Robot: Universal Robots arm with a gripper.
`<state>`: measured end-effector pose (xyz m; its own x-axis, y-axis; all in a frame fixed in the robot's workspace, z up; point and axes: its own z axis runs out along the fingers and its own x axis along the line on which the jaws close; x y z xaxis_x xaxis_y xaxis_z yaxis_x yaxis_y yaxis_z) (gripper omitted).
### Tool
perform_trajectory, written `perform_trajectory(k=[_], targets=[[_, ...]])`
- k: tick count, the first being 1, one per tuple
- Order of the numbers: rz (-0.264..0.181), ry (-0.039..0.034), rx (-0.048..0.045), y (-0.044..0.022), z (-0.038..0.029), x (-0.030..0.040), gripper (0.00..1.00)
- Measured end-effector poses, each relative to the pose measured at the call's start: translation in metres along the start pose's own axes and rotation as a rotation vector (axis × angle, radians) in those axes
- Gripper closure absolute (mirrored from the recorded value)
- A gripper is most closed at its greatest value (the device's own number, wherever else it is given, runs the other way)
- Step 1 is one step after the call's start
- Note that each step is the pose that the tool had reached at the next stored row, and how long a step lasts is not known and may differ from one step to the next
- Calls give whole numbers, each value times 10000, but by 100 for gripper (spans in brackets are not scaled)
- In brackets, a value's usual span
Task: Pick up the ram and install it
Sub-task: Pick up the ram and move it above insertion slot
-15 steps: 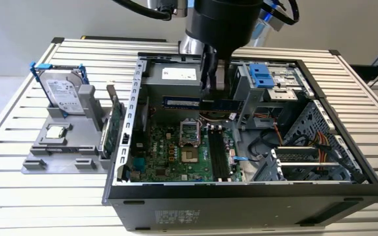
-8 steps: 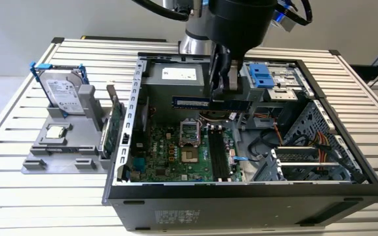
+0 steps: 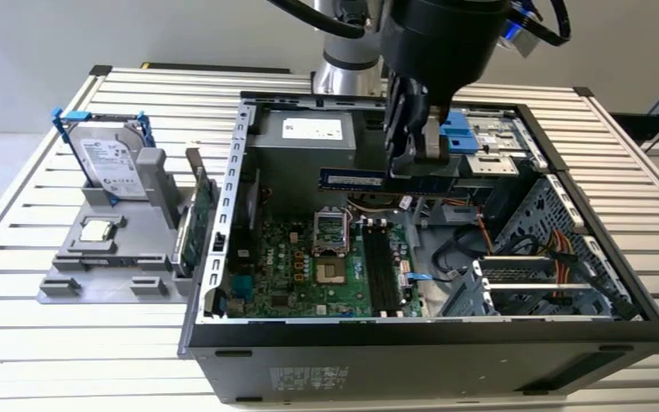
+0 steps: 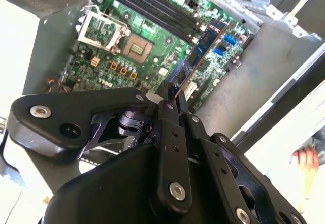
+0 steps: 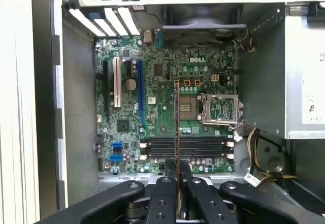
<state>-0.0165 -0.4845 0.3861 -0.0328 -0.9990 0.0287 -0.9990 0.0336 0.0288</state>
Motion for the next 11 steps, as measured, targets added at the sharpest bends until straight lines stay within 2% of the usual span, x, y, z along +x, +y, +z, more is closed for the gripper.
perform_trajectory(k=[11], targets=[[-1, 2, -8, -255, -8, -9, 100]])
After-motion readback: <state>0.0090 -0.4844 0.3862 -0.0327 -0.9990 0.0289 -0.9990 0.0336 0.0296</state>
